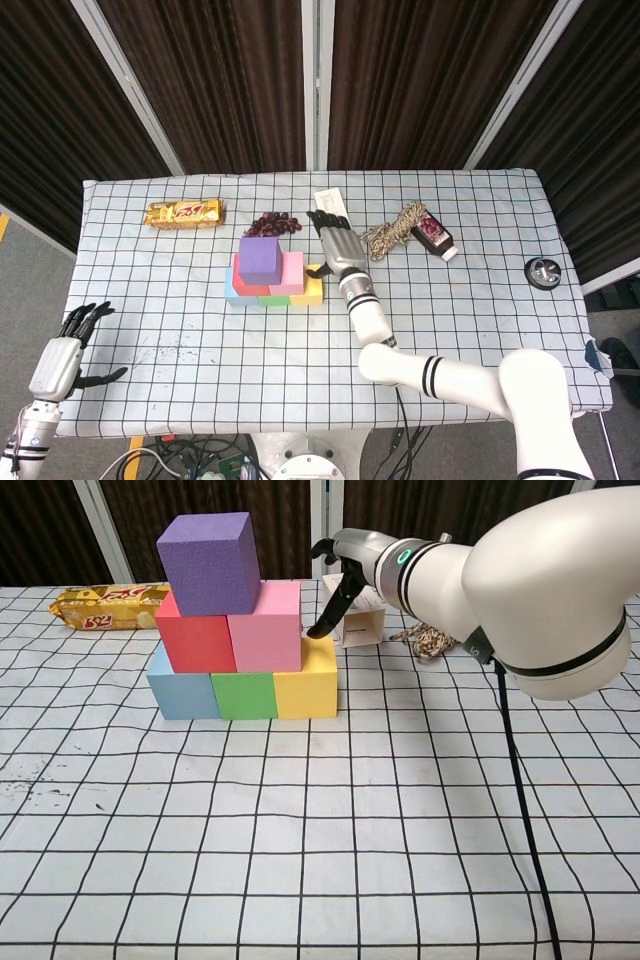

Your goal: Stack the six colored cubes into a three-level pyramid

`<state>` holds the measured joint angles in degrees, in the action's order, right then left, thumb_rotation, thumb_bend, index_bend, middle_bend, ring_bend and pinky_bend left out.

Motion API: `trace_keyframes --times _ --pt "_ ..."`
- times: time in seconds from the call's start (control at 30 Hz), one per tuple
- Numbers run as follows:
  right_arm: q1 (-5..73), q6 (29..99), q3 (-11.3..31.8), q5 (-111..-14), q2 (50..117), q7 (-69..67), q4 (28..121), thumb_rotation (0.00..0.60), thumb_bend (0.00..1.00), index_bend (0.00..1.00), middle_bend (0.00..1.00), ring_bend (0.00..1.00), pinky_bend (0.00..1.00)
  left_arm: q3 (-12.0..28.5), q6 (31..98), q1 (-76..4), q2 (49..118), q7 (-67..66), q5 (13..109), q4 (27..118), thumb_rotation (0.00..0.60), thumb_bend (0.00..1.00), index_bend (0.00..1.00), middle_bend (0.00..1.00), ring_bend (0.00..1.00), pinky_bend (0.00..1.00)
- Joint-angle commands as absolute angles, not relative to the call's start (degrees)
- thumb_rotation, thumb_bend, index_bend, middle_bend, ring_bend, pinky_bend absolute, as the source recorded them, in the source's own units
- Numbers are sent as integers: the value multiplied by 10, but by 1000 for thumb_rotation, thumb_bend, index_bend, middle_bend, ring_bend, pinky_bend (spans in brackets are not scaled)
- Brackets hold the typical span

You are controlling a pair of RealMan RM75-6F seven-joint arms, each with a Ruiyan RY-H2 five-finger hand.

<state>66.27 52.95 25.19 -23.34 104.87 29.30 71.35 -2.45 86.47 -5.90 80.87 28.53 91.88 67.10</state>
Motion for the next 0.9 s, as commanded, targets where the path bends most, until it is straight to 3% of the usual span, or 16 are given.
trace_keyframes --times 0.03,0.9 --pt "664 531 253 -237 1053 291 709 600 107 0 8 0 0 -24 865 -58 809 286 918 670 600 0 49 148 47 20" --pt "664 529 260 -241 1063 288 698 600 99 0 12 0 0 -24 864 -57 812 290 917 664 600 0 49 148 46 20"
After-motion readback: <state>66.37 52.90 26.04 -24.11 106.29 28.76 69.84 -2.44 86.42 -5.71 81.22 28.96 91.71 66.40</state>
